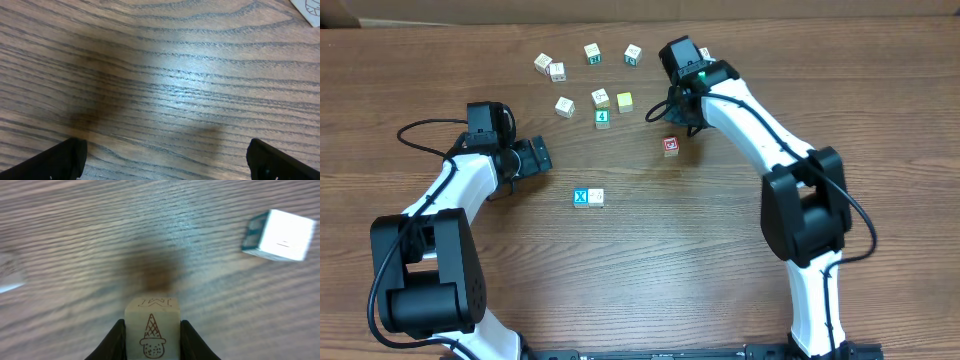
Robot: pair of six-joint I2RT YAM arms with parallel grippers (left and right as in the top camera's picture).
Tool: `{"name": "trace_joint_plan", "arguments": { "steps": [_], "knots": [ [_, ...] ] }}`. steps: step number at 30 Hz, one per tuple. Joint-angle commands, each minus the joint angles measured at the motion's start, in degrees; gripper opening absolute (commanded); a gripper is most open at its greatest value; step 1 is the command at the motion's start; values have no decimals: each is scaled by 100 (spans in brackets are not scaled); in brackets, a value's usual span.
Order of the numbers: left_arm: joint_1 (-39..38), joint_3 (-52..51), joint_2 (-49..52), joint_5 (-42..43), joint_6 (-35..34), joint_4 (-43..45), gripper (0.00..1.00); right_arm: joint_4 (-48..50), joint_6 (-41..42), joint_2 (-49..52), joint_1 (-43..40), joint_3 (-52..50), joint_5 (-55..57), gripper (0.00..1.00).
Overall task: Form a horizontal line
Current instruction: 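Carry the ice-cream block down-left toward the 4 and T blocks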
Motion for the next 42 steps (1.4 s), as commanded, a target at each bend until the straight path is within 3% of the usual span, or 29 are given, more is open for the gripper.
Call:
{"name": "trace_joint_plan", "arguments": {
  "steps": [1,8,16,26,35,42],
  "knots": [
    [-4,-24,72,44,-59,-2,100,-282,-74,-680,11,262,-374,6],
    [-4,-22,72,42,-59,-2,99,-1235,-76,-710,13,236,-2033,4],
    [-4,-24,72,42,-57,-2,100,-1746,-46,-702,138,-98,-2142,4],
    [-4,-22,72,42,-59,-2,100,-868,-28,-702,302,-944,-2087,4],
    [-4,-24,72,42,-59,-2,99,-107,-28,-702,291,-1108,-638,4],
    [-4,-22,72,42,-57,-2,99,551,4,-702,258,-1108,-439,4]
  ]
}}
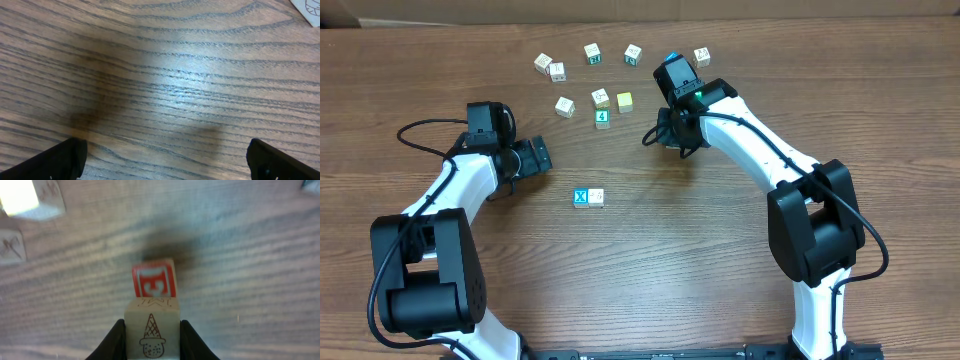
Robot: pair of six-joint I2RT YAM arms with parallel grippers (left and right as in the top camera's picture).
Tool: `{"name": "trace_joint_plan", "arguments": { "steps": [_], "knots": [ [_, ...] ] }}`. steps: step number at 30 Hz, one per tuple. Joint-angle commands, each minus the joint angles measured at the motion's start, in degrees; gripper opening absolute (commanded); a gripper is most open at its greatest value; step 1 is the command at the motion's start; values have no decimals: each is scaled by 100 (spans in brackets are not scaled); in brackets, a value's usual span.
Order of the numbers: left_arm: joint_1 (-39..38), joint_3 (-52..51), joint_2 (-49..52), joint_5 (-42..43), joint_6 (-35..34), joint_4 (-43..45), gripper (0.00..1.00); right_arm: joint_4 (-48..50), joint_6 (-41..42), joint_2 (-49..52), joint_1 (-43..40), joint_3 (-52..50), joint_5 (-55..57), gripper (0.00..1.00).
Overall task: Form a horizontal line
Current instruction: 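Carry the ice-cream block down-left toward the 4 and T blocks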
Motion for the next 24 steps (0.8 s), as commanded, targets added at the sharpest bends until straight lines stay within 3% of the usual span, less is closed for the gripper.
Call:
{"name": "trace_joint_plan", "arguments": {
  "steps": [1,12,24],
  "knots": [
    [-4,-22,72,46,-57,-2,100,68,48,-81,-37,-9,275,4],
    [-4,-24,72,44,-59,-2,99,168,326,-79,-35,-9,181,8],
    [-4,-22,72,44,-57,-2,100,120,326,-79,-35,-9,-1064,8]
  ]
}}
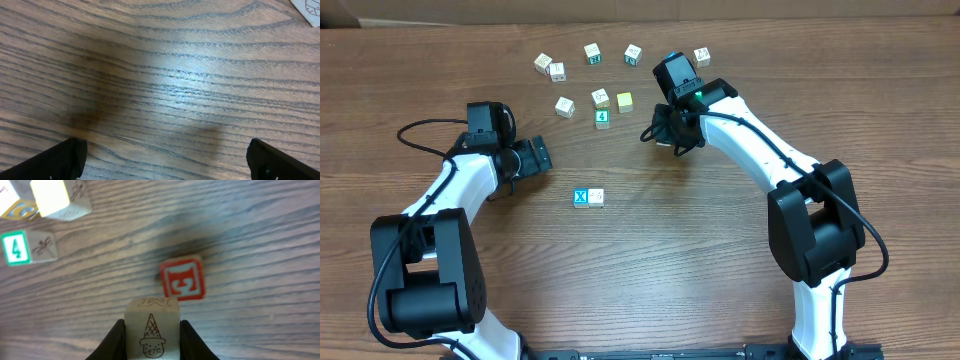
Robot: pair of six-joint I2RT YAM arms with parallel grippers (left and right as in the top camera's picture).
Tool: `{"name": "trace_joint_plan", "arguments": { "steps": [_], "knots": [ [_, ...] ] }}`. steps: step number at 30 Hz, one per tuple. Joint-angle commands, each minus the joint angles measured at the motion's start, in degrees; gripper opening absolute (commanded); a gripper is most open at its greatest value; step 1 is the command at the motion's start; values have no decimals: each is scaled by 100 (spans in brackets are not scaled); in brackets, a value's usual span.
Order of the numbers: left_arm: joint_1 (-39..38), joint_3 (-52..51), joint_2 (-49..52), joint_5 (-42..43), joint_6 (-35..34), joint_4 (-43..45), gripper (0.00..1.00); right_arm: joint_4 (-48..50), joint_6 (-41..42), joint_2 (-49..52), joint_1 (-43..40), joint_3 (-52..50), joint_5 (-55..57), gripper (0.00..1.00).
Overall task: Form a horizontal line
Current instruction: 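Carry the ice-cream block down-left toward the 4 and T blocks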
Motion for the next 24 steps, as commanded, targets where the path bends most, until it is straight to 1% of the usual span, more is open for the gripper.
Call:
{"name": "trace_joint_plan", "arguments": {
  "steps": [1,4,8,14,19,24],
  "knots": [
    [-4,-24,72,44,-59,-2,100,-68,26,-79,-31,-9,-634,8],
    [-4,-24,72,44,-57,-2,99,-184,24,-79,13,-9,-846,8],
    [-4,-24,72,46,-57,-2,99,-380,24,-79,177,-9,-846,8],
    [-4,-24,72,46,-59,-2,100,-739,26,-79,695,-9,-807,8],
    [-4,-22,72,44,-57,-2,100,-811,144,-79,859,-9,-37,8],
    [-4,-24,72,46,-59,-2,99,-846,236,-79,791,-9,146,8]
  ]
}}
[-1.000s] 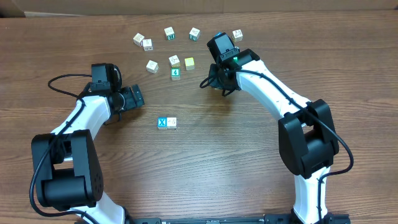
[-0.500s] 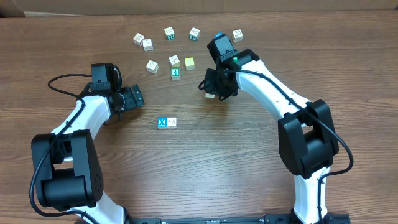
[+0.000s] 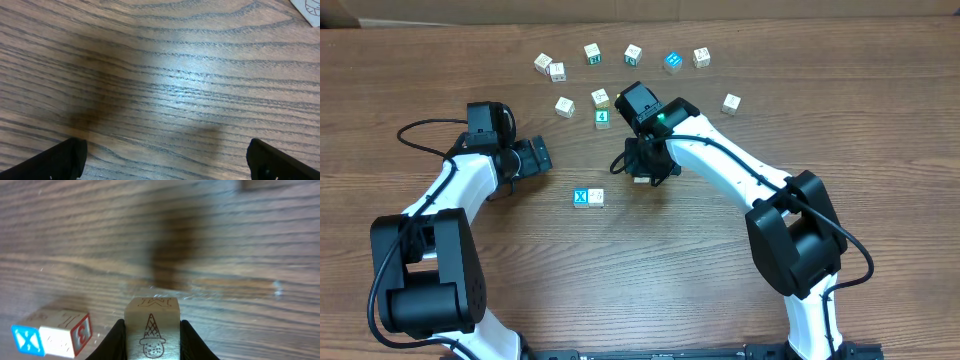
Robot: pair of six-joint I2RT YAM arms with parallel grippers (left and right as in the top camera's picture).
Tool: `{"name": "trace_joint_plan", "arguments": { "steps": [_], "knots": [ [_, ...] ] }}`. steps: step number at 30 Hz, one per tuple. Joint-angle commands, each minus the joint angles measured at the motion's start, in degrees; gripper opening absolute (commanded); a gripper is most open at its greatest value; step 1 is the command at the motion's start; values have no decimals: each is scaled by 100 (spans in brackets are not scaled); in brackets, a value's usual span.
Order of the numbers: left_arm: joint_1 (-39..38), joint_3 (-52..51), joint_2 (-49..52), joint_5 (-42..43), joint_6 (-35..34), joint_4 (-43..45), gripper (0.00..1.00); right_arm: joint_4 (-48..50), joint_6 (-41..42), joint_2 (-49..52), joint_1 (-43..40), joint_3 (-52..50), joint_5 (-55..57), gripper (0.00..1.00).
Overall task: Form a horizontal line
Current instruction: 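Carry the ice-cream block down-left toward the 4 and T blocks, then lower the ice-cream block to the right of the row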
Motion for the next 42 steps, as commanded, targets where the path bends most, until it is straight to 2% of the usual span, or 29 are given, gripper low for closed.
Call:
{"name": "trace_joint_plan", "arguments": {
  "steps": [1,19,24,42],
  "knots": [
    [-4,-24,72,42,-59,0,100,-4,90,-79,-87,-9,337,8],
    [-4,-24,72,44,-57,0,100,48,87,-79,-85,-326,774,9],
    [-4,-22,72,44,-59,0,100,103,90,-79,-85,-378,769,13],
    [-4,-24,72,44,-57,0,99,142,90,-79,-85,-378,769,14]
  ]
}}
